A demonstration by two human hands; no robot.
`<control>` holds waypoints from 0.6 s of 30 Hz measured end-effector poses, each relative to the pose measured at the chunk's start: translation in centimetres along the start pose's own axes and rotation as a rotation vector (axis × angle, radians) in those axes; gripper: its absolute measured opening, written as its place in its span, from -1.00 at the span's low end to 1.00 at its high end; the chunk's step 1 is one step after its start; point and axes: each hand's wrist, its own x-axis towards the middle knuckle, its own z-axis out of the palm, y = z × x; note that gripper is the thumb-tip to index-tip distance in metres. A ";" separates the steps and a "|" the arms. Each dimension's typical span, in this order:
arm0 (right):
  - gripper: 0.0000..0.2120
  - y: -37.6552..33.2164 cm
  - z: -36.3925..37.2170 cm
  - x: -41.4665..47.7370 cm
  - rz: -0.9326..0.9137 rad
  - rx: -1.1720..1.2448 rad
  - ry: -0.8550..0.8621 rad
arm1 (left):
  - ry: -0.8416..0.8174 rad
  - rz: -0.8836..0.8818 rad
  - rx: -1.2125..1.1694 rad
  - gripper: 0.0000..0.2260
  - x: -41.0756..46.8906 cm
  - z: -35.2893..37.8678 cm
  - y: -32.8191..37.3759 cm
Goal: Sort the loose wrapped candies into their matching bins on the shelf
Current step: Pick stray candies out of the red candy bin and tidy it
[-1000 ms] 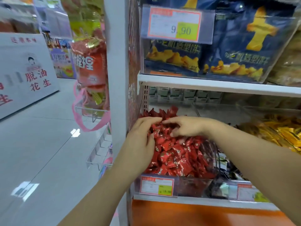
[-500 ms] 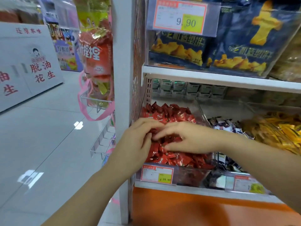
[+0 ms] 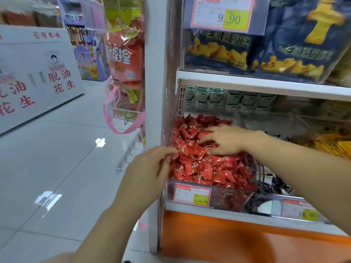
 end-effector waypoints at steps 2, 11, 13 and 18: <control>-0.50 0.7 -0.3 0.1 0.022 0.018 0.017 | 0.004 0.003 -0.001 -0.74 0.3 -0.1 0.0; -0.66 0.4 -2.9 -3.7 -0.074 0.373 0.315 | -0.025 -0.003 -0.037 -0.71 0.5 -0.6 -0.2; -0.73 -1.6 -3.2 -5.2 -0.177 0.486 0.285 | -0.021 -0.008 -0.044 -0.71 0.5 -0.6 -0.1; -0.69 -6.0 -2.2 -5.7 -0.332 0.659 -0.225 | -0.019 -0.023 -0.034 -0.73 0.5 -0.5 -0.1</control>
